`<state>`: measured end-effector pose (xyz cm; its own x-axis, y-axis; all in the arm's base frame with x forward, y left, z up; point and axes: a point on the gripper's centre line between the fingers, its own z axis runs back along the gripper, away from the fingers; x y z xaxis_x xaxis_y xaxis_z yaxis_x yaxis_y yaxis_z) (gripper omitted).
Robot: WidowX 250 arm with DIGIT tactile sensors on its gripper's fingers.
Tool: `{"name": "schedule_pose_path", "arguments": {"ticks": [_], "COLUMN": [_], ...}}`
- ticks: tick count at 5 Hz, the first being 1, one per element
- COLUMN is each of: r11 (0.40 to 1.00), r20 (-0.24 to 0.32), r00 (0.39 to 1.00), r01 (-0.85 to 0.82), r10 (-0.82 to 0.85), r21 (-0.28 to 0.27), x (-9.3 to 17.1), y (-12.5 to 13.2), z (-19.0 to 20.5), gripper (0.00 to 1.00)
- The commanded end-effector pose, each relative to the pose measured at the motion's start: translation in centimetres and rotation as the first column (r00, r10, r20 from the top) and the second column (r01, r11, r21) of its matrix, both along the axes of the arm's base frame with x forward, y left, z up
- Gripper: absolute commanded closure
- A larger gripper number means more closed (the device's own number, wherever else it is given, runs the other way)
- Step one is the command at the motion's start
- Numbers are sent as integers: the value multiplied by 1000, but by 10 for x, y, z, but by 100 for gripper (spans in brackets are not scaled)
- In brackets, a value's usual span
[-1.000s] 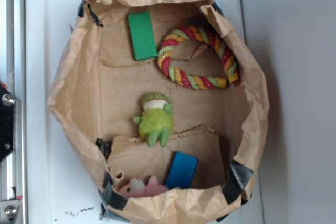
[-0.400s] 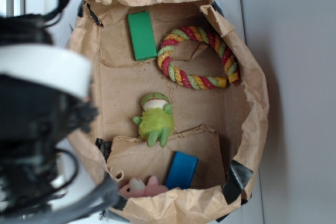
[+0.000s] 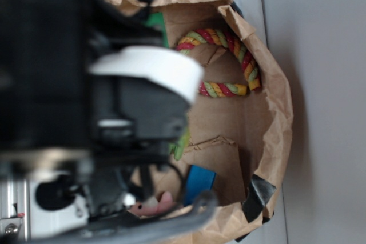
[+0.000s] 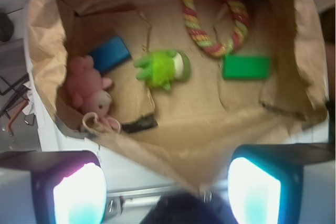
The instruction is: Grab the green animal.
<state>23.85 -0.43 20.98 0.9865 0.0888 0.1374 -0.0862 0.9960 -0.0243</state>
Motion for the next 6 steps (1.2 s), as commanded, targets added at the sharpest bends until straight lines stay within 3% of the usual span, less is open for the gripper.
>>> {"name": "schedule_pose_path", "arguments": {"ticks": [1, 2, 3, 4, 5, 6], "r11": [925, 835, 709, 572, 552, 517], "r20": [157, 173, 181, 136, 66, 21], "r00": [912, 817, 686, 555, 550, 526], "r01": [376, 538, 683, 795, 814, 826], "r10": [-380, -550, -705, -820, -832, -850], "r21": [57, 116, 176, 204, 181, 223], "x": [26, 29, 30, 32, 37, 39], "y": [1, 0, 3, 7, 23, 31], "z": [6, 0, -9, -17, -27, -37], "gripper": [0, 0, 0, 0, 0, 0]}}
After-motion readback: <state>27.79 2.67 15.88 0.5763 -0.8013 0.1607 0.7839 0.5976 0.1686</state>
